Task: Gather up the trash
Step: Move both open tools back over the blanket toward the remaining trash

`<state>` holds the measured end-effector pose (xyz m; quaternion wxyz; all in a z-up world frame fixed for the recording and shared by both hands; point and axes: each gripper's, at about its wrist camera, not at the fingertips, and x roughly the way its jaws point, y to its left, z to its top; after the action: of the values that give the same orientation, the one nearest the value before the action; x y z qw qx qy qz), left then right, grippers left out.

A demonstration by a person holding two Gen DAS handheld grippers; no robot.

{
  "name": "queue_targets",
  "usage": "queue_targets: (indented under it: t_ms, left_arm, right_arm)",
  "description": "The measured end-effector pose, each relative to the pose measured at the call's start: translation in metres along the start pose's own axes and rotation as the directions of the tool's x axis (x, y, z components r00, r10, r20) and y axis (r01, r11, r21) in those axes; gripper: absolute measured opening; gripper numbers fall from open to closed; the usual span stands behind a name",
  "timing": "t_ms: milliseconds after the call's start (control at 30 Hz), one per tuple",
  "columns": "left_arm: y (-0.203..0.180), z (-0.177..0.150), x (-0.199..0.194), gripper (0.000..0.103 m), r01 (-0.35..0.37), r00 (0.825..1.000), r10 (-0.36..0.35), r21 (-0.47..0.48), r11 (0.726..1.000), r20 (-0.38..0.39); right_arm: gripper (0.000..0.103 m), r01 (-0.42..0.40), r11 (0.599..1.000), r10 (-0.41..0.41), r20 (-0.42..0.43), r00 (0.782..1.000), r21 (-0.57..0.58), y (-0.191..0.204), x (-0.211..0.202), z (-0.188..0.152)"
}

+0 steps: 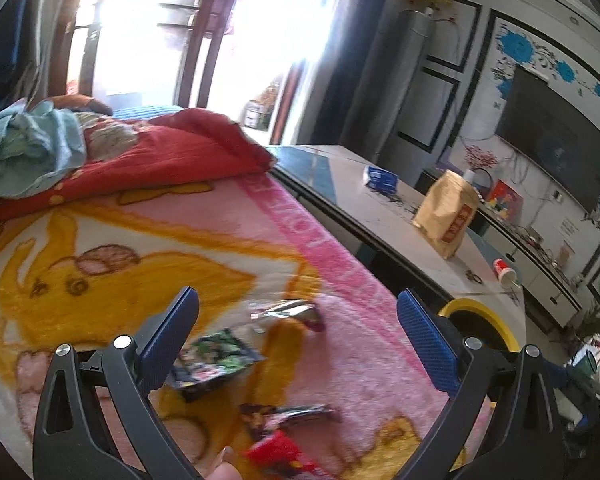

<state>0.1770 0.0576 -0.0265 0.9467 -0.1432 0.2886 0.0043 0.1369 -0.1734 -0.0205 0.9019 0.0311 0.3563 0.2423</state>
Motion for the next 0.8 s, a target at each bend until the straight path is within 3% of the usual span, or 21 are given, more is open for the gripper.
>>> queue_targets:
  t_ms: [500,800]
  left_arm:
    - [0.067,-0.011,0.003,0.096,-0.071,0.995,0.063,-0.109,0.992,-0.076]
    - [0.093,-0.027,0.018,0.096,-0.065,0.986,0.035,-0.184,0.981,-0.161]
  right_arm:
    - [0.081,-0.091,0.986,0.073,-0.131,0.989,-0.14,0.067,0.041,-0.027]
    - [0.081,-0.107,0.975,0.071,-0.185,0.98,-0.194,0.084,0.063,-0.043]
